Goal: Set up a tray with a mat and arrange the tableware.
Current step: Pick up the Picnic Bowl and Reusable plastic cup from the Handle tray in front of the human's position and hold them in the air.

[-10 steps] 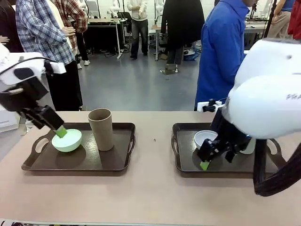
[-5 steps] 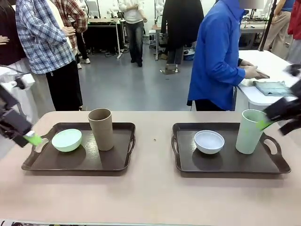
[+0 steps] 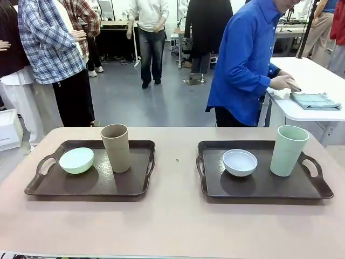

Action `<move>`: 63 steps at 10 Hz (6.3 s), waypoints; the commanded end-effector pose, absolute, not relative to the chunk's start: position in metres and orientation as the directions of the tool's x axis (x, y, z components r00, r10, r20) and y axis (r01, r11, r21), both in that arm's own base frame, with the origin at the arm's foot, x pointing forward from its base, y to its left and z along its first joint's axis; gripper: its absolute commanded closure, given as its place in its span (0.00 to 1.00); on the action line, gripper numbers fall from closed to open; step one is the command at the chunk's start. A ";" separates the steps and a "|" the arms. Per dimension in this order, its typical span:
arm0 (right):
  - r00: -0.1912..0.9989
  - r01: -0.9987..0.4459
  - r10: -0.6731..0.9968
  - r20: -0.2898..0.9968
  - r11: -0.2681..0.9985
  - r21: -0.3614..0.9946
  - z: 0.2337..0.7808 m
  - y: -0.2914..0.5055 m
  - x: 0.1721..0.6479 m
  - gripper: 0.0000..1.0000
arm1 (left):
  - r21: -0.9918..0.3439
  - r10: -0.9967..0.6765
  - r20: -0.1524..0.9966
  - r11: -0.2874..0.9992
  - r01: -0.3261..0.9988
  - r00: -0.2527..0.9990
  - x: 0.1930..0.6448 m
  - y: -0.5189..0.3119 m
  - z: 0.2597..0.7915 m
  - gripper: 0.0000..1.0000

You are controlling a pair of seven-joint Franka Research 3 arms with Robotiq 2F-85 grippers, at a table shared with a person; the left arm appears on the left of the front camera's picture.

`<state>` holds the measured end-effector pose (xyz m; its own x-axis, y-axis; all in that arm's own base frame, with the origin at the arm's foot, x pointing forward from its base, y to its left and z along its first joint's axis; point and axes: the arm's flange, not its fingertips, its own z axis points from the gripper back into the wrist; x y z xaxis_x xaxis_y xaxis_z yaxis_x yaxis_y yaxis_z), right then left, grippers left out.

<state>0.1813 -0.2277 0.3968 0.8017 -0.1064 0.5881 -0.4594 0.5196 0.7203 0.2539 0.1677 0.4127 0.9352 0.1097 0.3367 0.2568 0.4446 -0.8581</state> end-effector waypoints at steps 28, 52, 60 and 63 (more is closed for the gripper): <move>0.833 -0.470 0.000 0.553 0.527 0.709 0.418 -0.168 0.254 0.00 | -0.778 -0.023 0.358 0.545 0.312 0.933 0.292 0.127 0.403 0.00; 0.391 -0.913 0.480 0.785 0.096 0.396 0.410 -0.234 0.322 0.00 | -0.303 -0.217 0.358 0.893 0.333 0.908 0.350 -0.154 0.637 0.00; 0.226 -0.950 0.489 0.842 -0.079 0.302 0.431 -0.206 0.347 0.00 | -0.245 -0.334 0.233 0.889 0.387 0.914 0.364 -0.284 0.594 0.00; 0.226 -0.950 0.489 0.842 -0.079 0.302 0.431 -0.206 0.347 0.00 | -0.245 -0.334 0.233 0.889 0.387 0.914 0.364 -0.284 0.594 0.00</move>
<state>0.3496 -0.2065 0.4333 0.2254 0.4820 0.8467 -0.9517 -0.0771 0.2973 0.3679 -0.2847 0.5955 0.9099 -0.3453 0.2298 0.3993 0.8791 -0.2603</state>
